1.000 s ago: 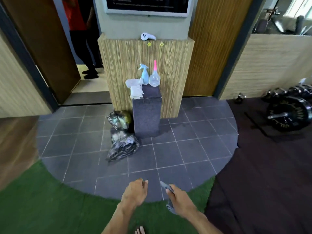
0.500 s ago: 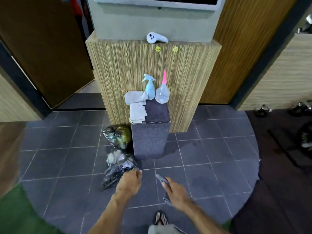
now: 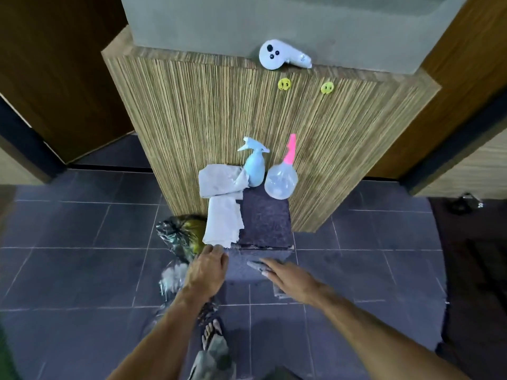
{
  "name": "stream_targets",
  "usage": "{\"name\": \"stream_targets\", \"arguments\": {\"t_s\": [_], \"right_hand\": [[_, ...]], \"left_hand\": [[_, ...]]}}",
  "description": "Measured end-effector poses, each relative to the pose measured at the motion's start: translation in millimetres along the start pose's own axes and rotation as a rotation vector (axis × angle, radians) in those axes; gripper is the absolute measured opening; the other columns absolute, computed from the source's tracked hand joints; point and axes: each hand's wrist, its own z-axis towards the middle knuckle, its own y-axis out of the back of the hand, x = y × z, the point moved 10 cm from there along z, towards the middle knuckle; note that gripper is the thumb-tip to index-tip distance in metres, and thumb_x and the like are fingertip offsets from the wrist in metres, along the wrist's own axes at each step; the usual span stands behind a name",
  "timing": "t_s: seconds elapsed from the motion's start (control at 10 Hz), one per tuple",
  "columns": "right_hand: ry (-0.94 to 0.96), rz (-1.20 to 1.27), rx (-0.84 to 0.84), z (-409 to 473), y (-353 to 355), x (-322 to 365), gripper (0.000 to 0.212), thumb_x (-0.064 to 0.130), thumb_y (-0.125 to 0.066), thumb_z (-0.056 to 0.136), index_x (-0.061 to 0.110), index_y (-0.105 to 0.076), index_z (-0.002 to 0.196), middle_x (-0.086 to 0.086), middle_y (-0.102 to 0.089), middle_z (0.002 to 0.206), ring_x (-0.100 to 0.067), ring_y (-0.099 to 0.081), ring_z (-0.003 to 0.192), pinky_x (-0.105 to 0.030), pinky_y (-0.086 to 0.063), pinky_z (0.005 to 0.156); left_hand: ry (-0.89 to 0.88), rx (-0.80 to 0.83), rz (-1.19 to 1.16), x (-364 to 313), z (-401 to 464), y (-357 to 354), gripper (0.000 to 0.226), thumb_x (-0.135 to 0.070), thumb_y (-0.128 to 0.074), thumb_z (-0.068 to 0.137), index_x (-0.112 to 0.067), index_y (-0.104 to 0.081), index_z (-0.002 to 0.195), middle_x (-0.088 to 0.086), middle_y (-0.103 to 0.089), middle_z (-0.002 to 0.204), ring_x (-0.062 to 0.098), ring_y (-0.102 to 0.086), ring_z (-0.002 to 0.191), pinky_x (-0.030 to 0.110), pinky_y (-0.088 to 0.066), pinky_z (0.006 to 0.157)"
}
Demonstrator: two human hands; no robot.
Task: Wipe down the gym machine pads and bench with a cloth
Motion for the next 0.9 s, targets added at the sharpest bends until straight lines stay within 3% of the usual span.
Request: {"name": "stream_targets", "arguments": {"t_s": [0.1,0.2,0.3,0.4,0.5,0.6,0.7,0.9], "right_hand": [[0.100,-0.091,0.132,70,2,-24,0.055,0.028,-0.035,0.107,0.015,-0.014,0.156,-0.006,-0.020,0.163,-0.019,-0.020,0.150,-0.024,-0.024,0.115],[0.201,-0.157,0.204,133,1,-45,0.088,0.074,-0.027,0.087,0.018,-0.021,0.155,0.002,-0.016,0.164,-0.009,-0.008,0.151,-0.031,-0.014,0.124],[0.423,-0.430,0.170,177,-2,-61,0.067,0.054,-0.037,0.098,0.005,-0.044,0.144,-0.010,-0.043,0.152,-0.022,-0.041,0.142,-0.036,-0.026,0.120],[0.624,-0.555,0.119,197,-11,-82,0.049,0.030,-0.042,0.104,0.003,-0.045,0.144,-0.012,-0.044,0.152,-0.024,-0.041,0.142,-0.032,-0.028,0.120],[0.788,-0.618,0.013,208,-26,-103,0.050,0.032,-0.039,0.106,0.010,-0.035,0.151,-0.008,-0.030,0.160,-0.022,-0.024,0.150,-0.033,-0.019,0.124],[0.870,-0.639,0.001,208,-33,-106,0.056,0.039,-0.036,0.106,0.014,-0.024,0.155,-0.007,-0.016,0.164,-0.022,-0.011,0.153,-0.037,-0.017,0.125],[0.881,-0.626,0.055,212,-44,-119,0.059,0.042,-0.033,0.106,0.017,-0.017,0.157,-0.004,-0.006,0.166,-0.020,-0.003,0.154,-0.039,-0.011,0.125],[0.719,-0.571,0.055,194,-21,-109,0.063,0.049,-0.025,0.105,0.023,-0.001,0.158,-0.001,0.008,0.166,-0.017,0.010,0.153,-0.044,-0.006,0.123]], "left_hand": [[-0.035,-0.013,0.066,8,65,-2,0.045,-0.038,-0.036,0.101,-0.014,-0.051,0.136,0.011,-0.056,0.134,0.029,-0.053,0.122,0.043,-0.046,0.103],[-0.075,-0.027,0.112,17,117,-15,0.055,-0.045,-0.027,0.099,-0.014,-0.050,0.138,0.013,-0.051,0.143,0.032,-0.050,0.129,0.044,-0.045,0.106],[-0.119,-0.071,0.156,27,161,-29,0.063,-0.046,-0.022,0.095,-0.012,-0.054,0.137,0.016,-0.049,0.147,0.036,-0.050,0.133,0.046,-0.046,0.104],[-0.190,-0.108,0.197,32,185,-49,0.057,-0.041,-0.026,0.100,-0.016,-0.039,0.149,0.014,-0.031,0.159,0.032,-0.030,0.148,0.045,-0.034,0.117],[-0.239,-0.148,0.255,38,193,-74,0.057,-0.037,-0.026,0.102,-0.016,-0.022,0.155,0.012,-0.015,0.164,0.028,-0.011,0.153,0.046,-0.023,0.122],[-0.232,-0.236,0.239,39,187,-70,0.057,-0.035,-0.031,0.102,-0.013,-0.023,0.154,0.013,-0.015,0.164,0.029,-0.011,0.153,0.049,-0.024,0.121],[-0.242,-0.298,0.239,41,184,-81,0.056,-0.036,-0.027,0.102,-0.013,-0.027,0.153,0.012,-0.018,0.163,0.029,-0.013,0.153,0.049,-0.023,0.121],[-0.199,-0.198,0.223,33,171,-71,0.060,-0.039,-0.021,0.101,-0.016,-0.014,0.156,0.008,-0.005,0.166,0.025,-0.003,0.154,0.053,-0.020,0.122]]}}
